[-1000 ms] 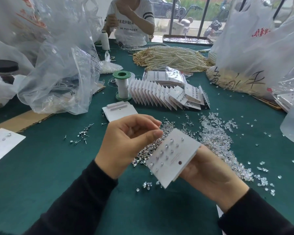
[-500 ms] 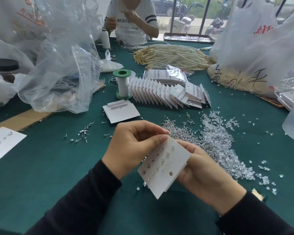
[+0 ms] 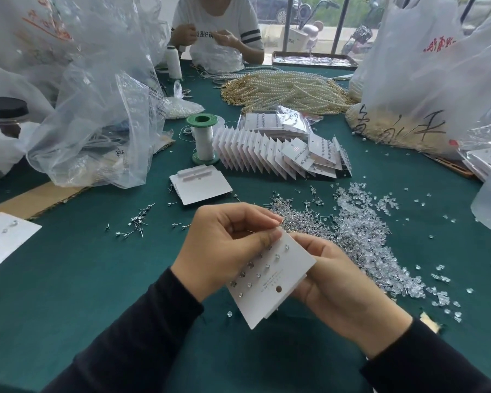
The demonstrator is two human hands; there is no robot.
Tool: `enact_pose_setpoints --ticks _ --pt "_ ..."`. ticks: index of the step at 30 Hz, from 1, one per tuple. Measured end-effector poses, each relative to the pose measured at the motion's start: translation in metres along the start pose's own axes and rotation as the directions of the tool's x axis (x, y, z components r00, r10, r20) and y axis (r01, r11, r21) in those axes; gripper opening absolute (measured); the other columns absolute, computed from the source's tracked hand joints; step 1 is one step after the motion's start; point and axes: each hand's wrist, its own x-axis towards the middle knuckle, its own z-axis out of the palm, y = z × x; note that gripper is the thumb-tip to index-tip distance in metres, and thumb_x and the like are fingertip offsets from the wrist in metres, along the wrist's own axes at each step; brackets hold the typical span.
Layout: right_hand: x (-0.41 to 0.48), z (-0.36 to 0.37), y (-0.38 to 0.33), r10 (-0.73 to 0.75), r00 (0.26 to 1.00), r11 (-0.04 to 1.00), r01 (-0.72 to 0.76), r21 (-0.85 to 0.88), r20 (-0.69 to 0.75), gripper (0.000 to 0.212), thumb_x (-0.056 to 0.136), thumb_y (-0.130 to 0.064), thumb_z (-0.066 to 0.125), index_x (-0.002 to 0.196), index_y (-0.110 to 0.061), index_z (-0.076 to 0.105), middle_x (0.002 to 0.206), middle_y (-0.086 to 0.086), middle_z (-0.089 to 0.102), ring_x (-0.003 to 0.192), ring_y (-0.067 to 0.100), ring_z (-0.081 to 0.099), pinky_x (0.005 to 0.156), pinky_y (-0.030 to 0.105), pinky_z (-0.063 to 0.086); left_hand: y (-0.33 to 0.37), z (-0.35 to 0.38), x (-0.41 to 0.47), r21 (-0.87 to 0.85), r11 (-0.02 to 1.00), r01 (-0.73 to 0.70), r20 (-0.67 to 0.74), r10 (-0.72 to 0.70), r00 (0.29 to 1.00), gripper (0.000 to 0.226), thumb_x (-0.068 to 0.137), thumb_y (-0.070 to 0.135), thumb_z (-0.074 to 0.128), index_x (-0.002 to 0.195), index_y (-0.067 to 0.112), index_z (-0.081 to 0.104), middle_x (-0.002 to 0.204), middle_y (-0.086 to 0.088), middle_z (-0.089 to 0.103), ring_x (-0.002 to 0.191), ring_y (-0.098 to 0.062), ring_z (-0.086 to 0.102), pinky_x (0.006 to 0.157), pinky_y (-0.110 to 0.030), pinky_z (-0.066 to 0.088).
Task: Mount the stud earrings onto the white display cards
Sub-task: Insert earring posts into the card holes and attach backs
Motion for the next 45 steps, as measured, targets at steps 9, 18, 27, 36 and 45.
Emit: enact_pose_setpoints --ticks 9,18,27,36,45 --pt "0.002 -0.003 0.0 -0.071 0.989 0.99 0.086 0.115 -0.13 0.014 0.061 -0.001 0.065 0.074 -0.001 0.069 0.07 0.016 0.068 0.057 0.022 0.067 0.047 0.024 0.052 0.007 0.005 -0.009 0.434 0.87 -0.236 0.247 0.137 0.959 0.064 0.051 0.038 0.083 0.108 0.016 0.064 0.12 0.004 0.06 0.113 -0.002 0.055 0.096 -0.024 0.045" --pt "0.002 -0.007 0.0 -0.24 0.96 0.97 0.23 -0.082 -0.145 0.012 0.064 -0.02 0.071 0.071 -0.011 0.072 0.076 0.013 0.071 0.067 0.02 0.068 0.059 0.027 0.055 0.008 0.003 -0.008 0.249 0.966 -0.073 0.201 0.022 0.979 0.035 0.073 0.01 0.057 0.106 0.018 0.064 0.115 0.002 0.063 0.106 -0.01 0.061 0.088 -0.028 0.05" --pt "-0.002 -0.006 0.001 -0.714 0.697 0.49 0.442 -0.751 -0.056 0.015 0.08 -0.006 0.062 0.067 -0.011 0.065 0.055 0.007 0.061 0.051 0.021 0.059 0.046 0.029 0.048 0.011 -0.001 -0.006 0.099 0.994 -0.041 0.241 0.016 0.97 0.029 0.078 0.002 0.052 0.099 0.014 0.067 0.1 -0.002 0.071 0.091 -0.02 0.065 0.079 -0.028 0.052" --pt "0.002 -0.001 0.006 -0.834 0.492 -0.06 0.368 -0.928 0.249 0.02 0.083 -0.017 0.055 0.066 -0.009 0.062 0.064 -0.009 0.045 0.049 0.006 0.036 0.045 0.021 0.035 0.004 0.001 -0.005 0.1 0.993 0.069 0.193 -0.087 0.977 0.02 0.076 0.019 0.06 0.088 0.007 0.072 0.086 -0.017 0.072 0.076 -0.014 0.064 0.068 -0.028 0.052" --pt "-0.002 -0.001 0.002 -0.741 0.581 -0.049 0.455 -0.889 0.338 0.017 0.085 -0.015 0.053 0.071 -0.006 0.057 0.065 -0.004 0.046 0.051 0.012 0.039 0.046 0.025 0.037 -0.006 -0.006 0.001 0.151 0.977 0.149 0.019 -0.154 0.988 0.032 0.073 0.029 0.06 0.069 -0.002 0.068 0.066 -0.022 0.06 0.063 -0.021 0.05 0.061 -0.034 0.04"
